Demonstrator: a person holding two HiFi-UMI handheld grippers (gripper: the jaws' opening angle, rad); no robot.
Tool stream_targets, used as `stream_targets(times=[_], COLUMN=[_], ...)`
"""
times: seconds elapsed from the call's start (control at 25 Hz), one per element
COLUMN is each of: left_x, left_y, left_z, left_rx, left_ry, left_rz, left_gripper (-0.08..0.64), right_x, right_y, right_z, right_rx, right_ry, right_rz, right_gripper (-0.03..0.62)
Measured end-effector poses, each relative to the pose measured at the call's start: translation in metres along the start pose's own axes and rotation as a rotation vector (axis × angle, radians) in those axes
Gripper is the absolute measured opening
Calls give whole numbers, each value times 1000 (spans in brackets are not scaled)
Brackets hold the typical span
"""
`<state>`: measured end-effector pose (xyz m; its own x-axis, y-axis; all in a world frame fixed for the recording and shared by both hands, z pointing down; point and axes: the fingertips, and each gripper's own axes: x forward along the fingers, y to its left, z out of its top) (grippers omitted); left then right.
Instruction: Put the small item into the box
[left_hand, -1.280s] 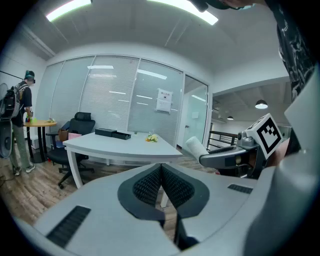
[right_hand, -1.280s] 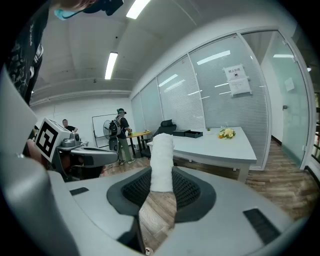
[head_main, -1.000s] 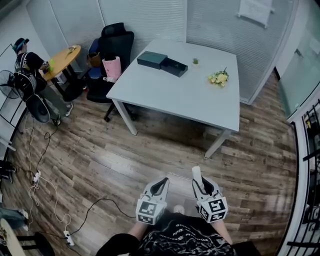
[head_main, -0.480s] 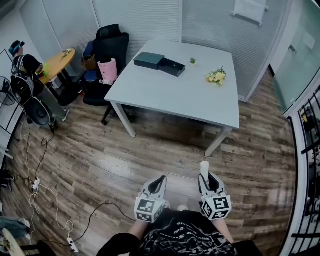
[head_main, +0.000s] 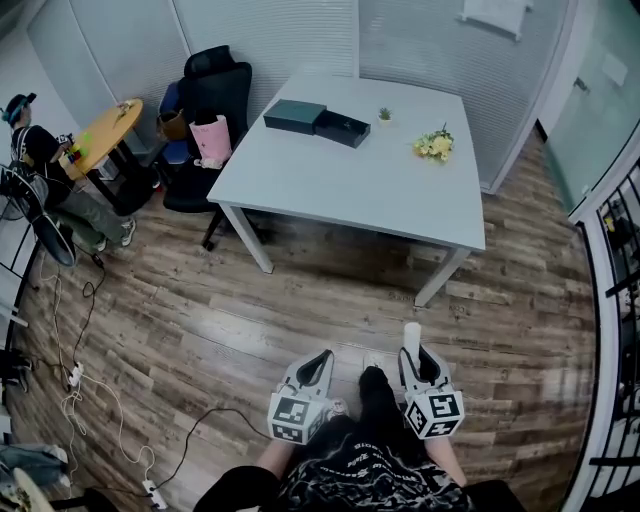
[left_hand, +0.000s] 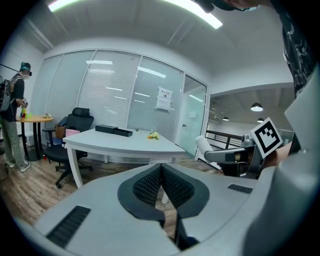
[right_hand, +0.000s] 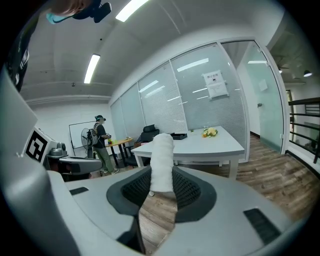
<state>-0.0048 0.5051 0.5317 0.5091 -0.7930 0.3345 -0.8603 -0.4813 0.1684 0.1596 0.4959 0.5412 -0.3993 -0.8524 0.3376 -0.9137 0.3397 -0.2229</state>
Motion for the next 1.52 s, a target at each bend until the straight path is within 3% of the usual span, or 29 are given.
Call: stream_targets(times=[0.16,0.72,1.16,1.52], left_x=[17,107,182,237], left_y=[12,55,81,78], left_z=[1,41,74,93], left_rx=[-35,-70,-95,-114], left_ry=[-7,-4,-6,-24], left_rz=[19,107,198,236], left_gripper=[20,20,20,20], right_x=[26,145,217,258], right_y=[-8,-36,-84,-125], right_z=[6,57,104,134], right_rx=[31,-79,-110,-141], right_ry=[-7,44,45,51], right_rz=[36,177,260,313], right_gripper=[133,133,133,135])
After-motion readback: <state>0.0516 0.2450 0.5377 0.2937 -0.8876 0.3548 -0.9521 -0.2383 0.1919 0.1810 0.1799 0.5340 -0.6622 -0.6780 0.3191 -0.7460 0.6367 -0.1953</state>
